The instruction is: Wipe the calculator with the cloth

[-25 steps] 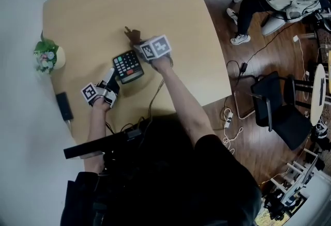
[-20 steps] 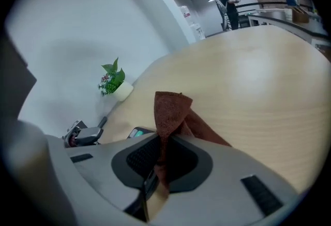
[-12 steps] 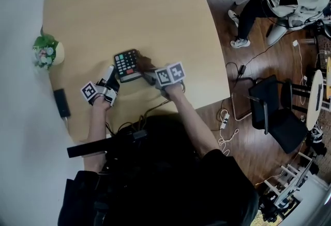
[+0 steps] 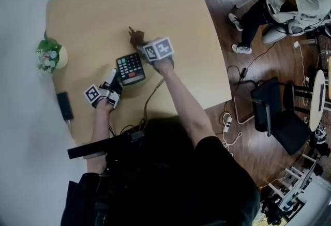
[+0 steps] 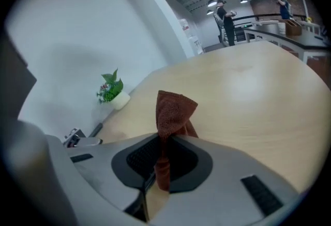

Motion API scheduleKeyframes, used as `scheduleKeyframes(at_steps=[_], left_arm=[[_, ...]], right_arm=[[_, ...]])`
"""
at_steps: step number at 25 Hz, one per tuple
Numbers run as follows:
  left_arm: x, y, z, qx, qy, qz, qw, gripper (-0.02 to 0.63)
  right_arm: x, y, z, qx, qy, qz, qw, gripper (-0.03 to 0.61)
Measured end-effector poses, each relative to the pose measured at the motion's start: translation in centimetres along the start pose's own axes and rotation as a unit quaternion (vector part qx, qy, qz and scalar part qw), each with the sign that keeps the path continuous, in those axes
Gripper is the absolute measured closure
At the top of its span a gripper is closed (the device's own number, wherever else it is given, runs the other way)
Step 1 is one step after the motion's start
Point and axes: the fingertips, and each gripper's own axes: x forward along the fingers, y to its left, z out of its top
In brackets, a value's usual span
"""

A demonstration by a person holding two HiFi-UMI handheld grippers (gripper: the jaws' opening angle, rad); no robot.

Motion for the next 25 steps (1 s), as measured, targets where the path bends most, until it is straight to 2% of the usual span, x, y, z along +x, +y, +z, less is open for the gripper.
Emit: scheduleKeyframes(at_steps=[3, 5, 9, 12, 16, 17, 18, 19, 20, 21, 22, 23, 24, 25], left_arm=[[0.0, 0.0, -0.1, 0.000, 0.001, 0.000, 1.0000, 0.370], [0.0, 0.0, 0.0, 0.000, 0.002, 0.002, 1.0000, 0.370], [0.0, -0.2, 0.2, 0.002, 0.002, 0.002, 1.0000, 0.371], [0.1, -0.2, 0.1, 0.004, 0.001, 0.000, 1.0000, 0.371], [0.0, -0.1, 0.3, 0.007, -0.006, -0.003, 0.9999, 0.371], [-0.2, -0.5, 0.4, 0.012, -0.013, -0.010, 0.9998, 0.353], [-0.4, -1.4, 0.6, 0.032, -0.018, -0.020, 0.9991, 0.322], [-0.6, -2.6, 0.6, 0.074, -0.018, -0.029, 0.9967, 0.321], [-0.6, -4.2, 0.3, 0.136, -0.008, -0.038, 0.9899, 0.322], [-0.6, -5.8, -0.5, 0.220, 0.014, -0.044, 0.9743, 0.321], [-0.4, -7.0, -2.0, 0.326, 0.053, -0.041, 0.9431, 0.320], [-0.1, -7.4, -4.0, 0.440, 0.106, -0.030, 0.8910, 0.319], [0.2, -7.0, -6.2, 0.546, 0.165, -0.012, 0.8212, 0.319], [0.4, -6.0, -8.3, 0.632, 0.218, 0.009, 0.7438, 0.319]], right_arm=[[2.4, -0.1, -2.4, -0.015, 0.068, 0.003, 0.998, 0.534], [2.0, 0.5, -4.0, 0.008, 0.076, 0.012, 0.997, 0.534], [-1.2, 2.7, -7.4, 0.061, 0.069, 0.036, 0.995, 0.534], [-3.8, 4.8, -10.3, 0.118, 0.047, 0.064, 0.990, 0.535], [-7.1, 7.8, -13.3, 0.206, -0.003, 0.109, 0.973, 0.535], [-7.9, 8.3, -13.8, 0.225, -0.018, 0.120, 0.967, 0.535], [-8.7, 8.6, -14.1, 0.240, -0.033, 0.124, 0.962, 0.535], [-9.5, 8.5, -14.4, 0.248, -0.046, 0.123, 0.960, 0.535], [-10.3, 8.2, -14.5, 0.251, -0.058, 0.116, 0.959, 0.535], [-11.2, 7.8, -14.5, 0.251, -0.068, 0.107, 0.960, 0.535], [-12.0, 7.5, -14.5, 0.250, -0.079, 0.098, 0.960, 0.535], [-12.7, 7.2, -14.4, 0.250, -0.089, 0.092, 0.960, 0.535], [-13.3, 6.9, -14.4, 0.250, -0.097, 0.088, 0.959, 0.535], [-13.8, 6.8, -14.4, 0.251, -0.104, 0.085, 0.959, 0.535]])
